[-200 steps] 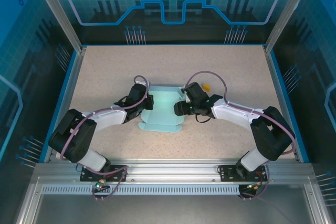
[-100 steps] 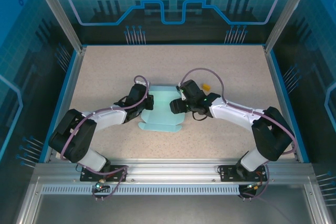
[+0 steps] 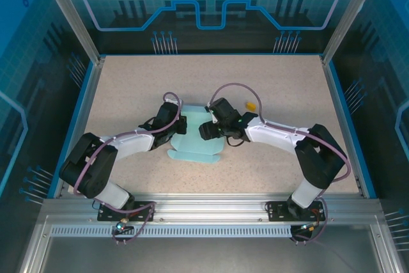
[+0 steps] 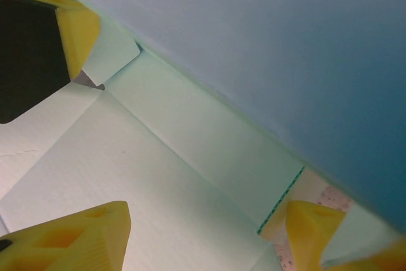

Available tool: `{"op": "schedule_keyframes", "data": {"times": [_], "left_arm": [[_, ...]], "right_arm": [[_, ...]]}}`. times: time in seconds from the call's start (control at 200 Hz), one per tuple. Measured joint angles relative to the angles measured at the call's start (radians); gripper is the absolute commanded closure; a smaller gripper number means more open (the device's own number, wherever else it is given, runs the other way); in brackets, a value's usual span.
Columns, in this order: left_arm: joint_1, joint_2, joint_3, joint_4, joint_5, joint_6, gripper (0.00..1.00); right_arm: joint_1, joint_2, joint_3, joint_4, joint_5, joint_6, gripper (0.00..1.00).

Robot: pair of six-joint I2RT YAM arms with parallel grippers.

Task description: Fold the paper box

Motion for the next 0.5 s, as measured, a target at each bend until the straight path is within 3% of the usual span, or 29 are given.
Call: {"op": "schedule_keyframes", "data": {"times": [0.5], "left_arm": [[0.000, 0.000, 0.000, -0.017, -0.009, 0.001, 0.88]], "right_arm": [[0.009, 0.024, -0.003, 0.032, 0.008, -0.008, 0.33]]}}
